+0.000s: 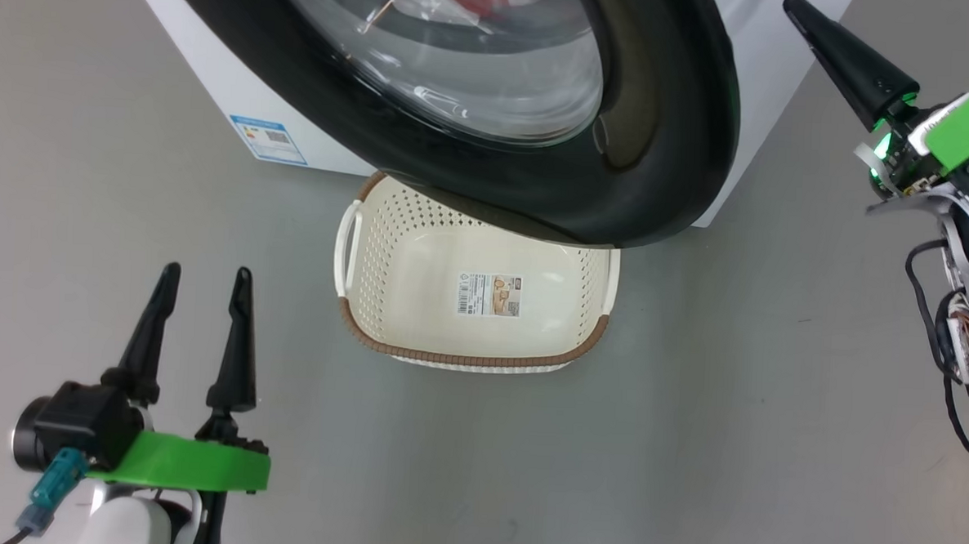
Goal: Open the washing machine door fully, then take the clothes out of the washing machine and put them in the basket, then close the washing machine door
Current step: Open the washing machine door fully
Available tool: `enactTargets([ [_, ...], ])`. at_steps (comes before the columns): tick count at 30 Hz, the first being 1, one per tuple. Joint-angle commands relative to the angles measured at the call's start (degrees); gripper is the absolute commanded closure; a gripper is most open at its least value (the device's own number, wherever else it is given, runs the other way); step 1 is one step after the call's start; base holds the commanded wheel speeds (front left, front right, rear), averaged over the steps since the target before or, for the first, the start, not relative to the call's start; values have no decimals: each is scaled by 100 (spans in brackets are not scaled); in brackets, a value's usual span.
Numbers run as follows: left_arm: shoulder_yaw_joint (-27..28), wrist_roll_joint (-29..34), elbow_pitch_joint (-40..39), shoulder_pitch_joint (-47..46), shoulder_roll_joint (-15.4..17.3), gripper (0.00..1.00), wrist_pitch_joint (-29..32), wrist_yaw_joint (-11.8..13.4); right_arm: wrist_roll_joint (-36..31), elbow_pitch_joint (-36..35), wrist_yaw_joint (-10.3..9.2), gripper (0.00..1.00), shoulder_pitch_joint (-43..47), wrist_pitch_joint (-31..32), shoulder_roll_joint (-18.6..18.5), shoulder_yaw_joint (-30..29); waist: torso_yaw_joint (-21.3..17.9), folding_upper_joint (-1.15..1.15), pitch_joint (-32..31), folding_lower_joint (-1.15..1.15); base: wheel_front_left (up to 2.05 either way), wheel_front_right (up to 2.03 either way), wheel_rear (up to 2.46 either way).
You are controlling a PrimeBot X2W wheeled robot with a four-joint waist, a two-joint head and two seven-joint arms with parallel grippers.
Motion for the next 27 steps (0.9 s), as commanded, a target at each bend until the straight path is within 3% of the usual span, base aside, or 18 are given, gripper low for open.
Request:
enactTargets([
  [1,193,53,-118,69,164,0,-70,-17,-60,-251,10,0,174,-65,-19,9,-21,0,-19,0,0,0,0],
  [9,245,61,-165,138,181,0,-70,-17,-419,-1349,10,0,860,-721,-196,-36,-136,0,-57,0,0,0,0],
  [17,316,94,-262,186,182,0,-70,-17,-1355,-2344,10,0,1756,-1977,-616,209,-215,0,-85,0,0,0,0],
  [27,359,95,-327,243,173,0,-70,-17,-2360,-2727,10,0,2761,-3712,-1039,815,-256,0,-106,0,0,0,0],
])
